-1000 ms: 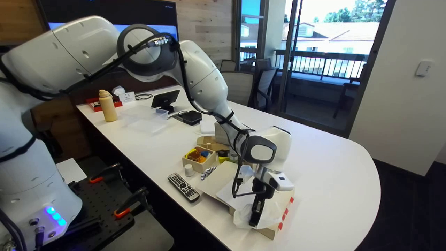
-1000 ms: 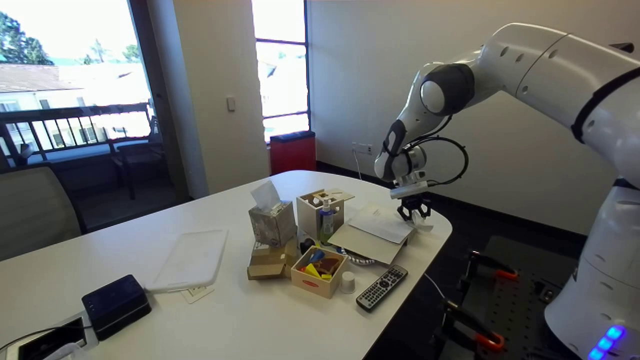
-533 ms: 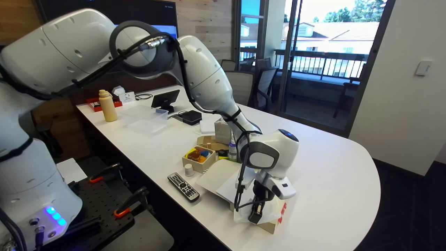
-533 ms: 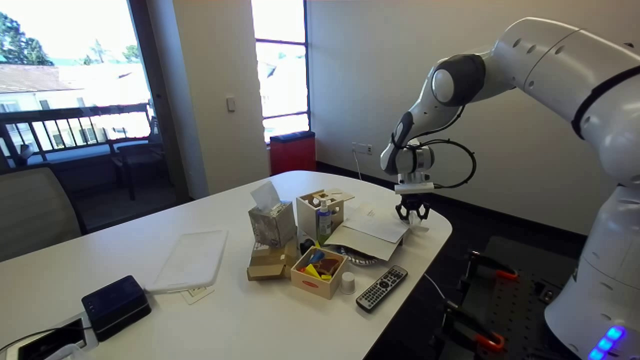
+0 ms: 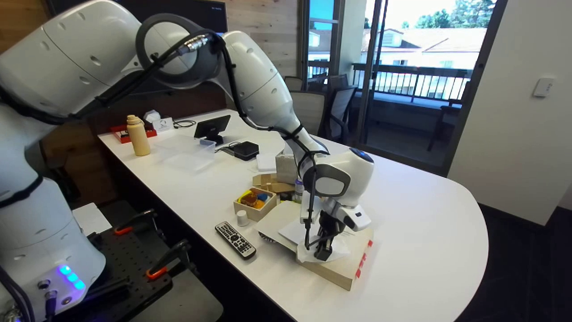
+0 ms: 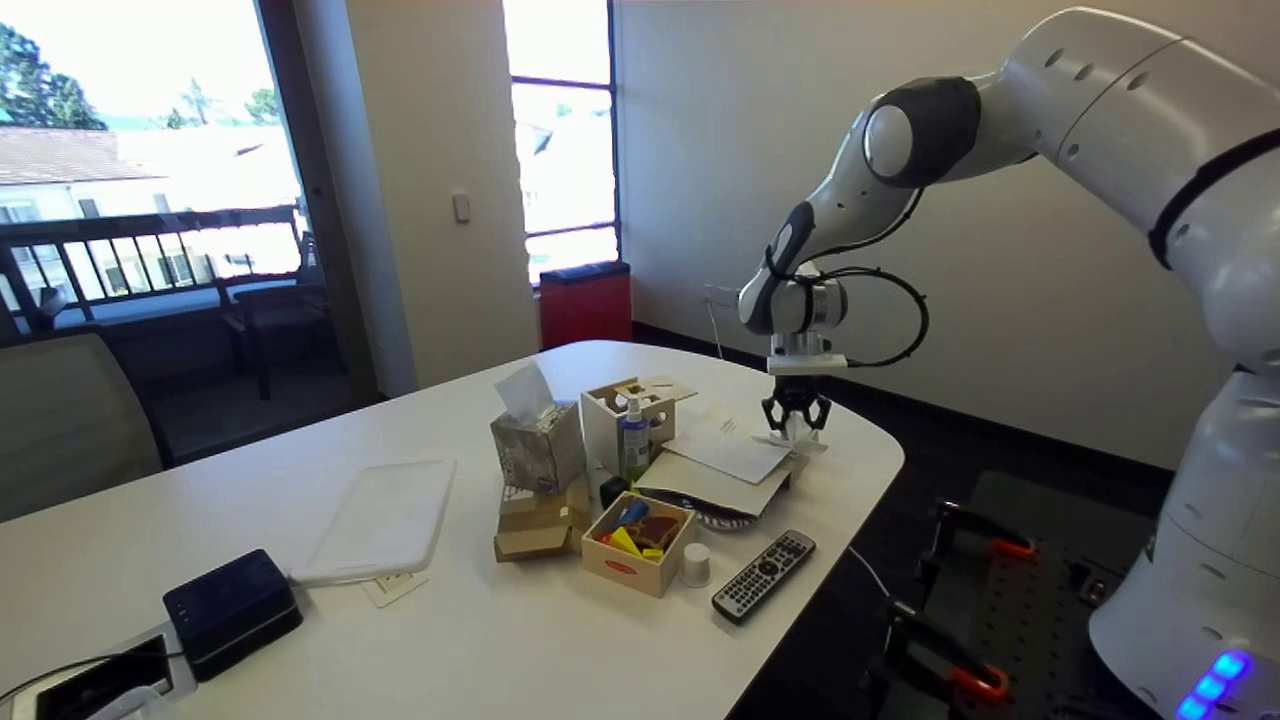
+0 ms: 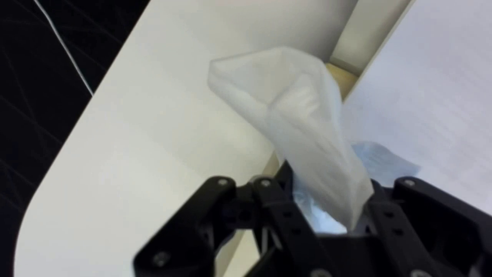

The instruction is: Use the napkin to wipe the book

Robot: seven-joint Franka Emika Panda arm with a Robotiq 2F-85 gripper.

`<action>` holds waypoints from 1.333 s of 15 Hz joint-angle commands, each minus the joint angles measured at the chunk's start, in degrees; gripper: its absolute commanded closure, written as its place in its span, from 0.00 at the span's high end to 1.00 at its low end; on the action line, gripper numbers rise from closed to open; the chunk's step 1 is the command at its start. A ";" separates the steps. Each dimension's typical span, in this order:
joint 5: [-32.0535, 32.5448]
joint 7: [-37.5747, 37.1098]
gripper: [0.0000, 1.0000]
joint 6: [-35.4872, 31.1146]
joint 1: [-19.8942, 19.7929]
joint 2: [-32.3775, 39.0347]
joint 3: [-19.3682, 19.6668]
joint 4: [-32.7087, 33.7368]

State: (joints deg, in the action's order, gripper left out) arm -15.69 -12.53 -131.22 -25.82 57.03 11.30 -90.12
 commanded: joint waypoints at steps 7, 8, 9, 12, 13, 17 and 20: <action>5.42 -2.25 0.03 -0.21 11.75 -15.43 2.17 -9.73; 6.37 -1.92 0.03 -0.38 13.09 -16.94 1.74 -10.29; 7.10 -1.06 0.03 -0.65 14.27 -18.33 0.89 -10.76; 8.51 2.11 0.03 -0.62 17.24 -20.20 -2.86 -10.00; 8.87 2.93 0.03 -0.15 18.37 -20.34 -4.29 -9.35; 8.58 8.04 0.03 0.22 21.44 -19.33 -10.12 -7.44; 8.23 12.88 0.03 0.50 23.43 -16.26 -14.20 -5.27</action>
State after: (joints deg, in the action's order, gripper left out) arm -7.54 -4.60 -131.03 -3.42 38.52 -0.22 -97.27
